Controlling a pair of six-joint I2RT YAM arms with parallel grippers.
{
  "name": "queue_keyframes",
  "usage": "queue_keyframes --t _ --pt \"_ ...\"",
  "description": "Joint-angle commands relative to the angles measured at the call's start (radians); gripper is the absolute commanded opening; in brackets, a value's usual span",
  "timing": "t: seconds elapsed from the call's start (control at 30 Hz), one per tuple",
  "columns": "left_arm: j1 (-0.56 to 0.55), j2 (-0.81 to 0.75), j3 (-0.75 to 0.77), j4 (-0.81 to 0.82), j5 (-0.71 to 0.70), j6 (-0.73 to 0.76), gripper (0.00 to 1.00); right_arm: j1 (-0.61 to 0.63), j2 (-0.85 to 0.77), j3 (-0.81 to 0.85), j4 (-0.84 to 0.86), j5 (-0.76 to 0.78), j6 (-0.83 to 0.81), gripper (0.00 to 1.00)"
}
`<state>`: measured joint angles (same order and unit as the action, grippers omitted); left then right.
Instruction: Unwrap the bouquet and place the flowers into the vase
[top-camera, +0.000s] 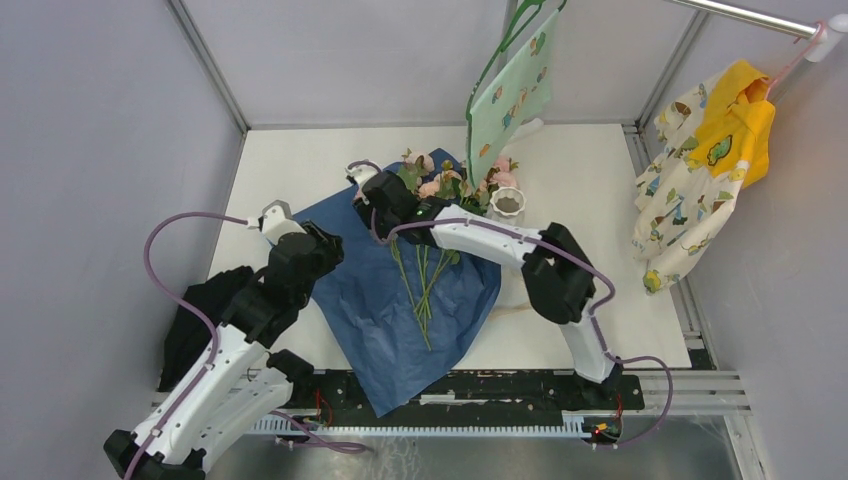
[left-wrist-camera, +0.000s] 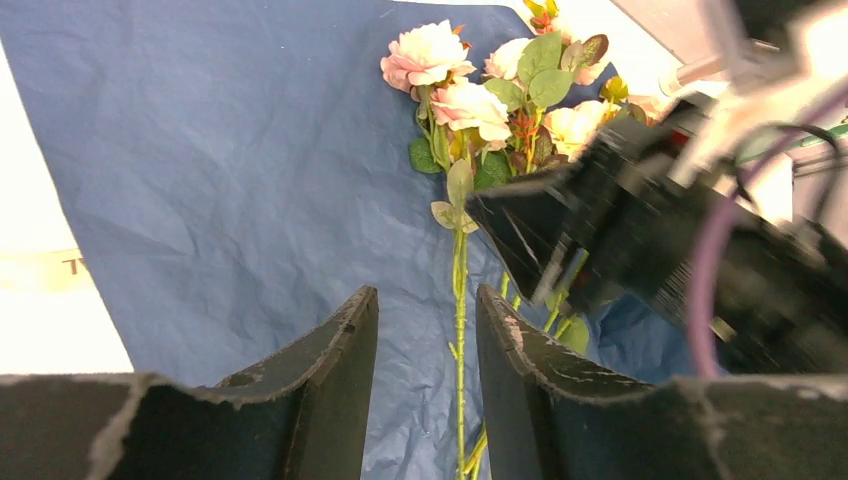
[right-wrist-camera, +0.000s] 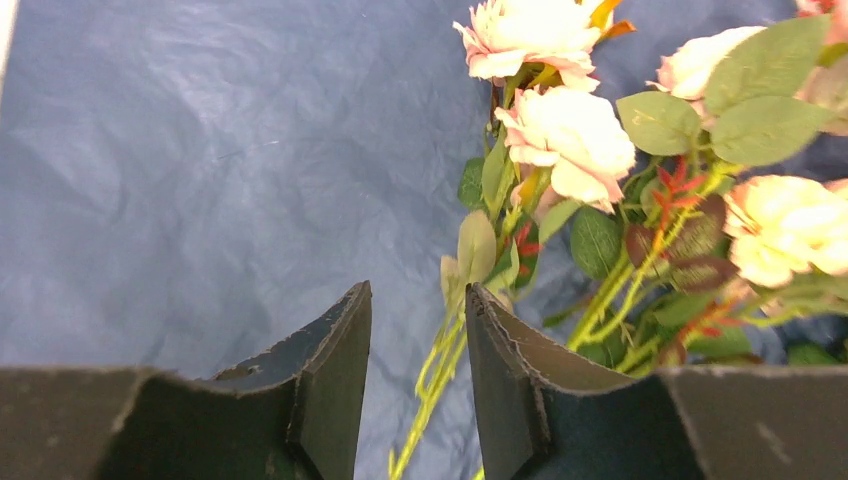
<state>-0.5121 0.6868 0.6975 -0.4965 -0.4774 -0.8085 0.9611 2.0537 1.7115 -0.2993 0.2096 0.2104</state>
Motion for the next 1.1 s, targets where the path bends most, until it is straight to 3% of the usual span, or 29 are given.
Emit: queue_keyframes --t 0.0,0.5,0.77,1.07 --pt "-0.002 -0.04 0.034 -0.029 -0.047 0.042 0.49 -0.049 0.141 0.188 -0.095 -0.076 0.015 0.46" --pt "-0.003 -0.035 -0.003 -0.017 -0.038 0.045 0.5 -0.089 0.23 0.125 -0.062 -0.119 0.031 0.46" --pt "-0.002 -0.047 -0.012 -0.026 -0.041 0.037 0.5 -0.088 0.284 0.109 -0.053 -0.171 0.05 0.26" --pt "-0.002 -0.055 -0.021 -0.033 -0.047 0.032 0.5 -0.087 0.322 0.135 -0.095 -0.152 0.044 0.3"
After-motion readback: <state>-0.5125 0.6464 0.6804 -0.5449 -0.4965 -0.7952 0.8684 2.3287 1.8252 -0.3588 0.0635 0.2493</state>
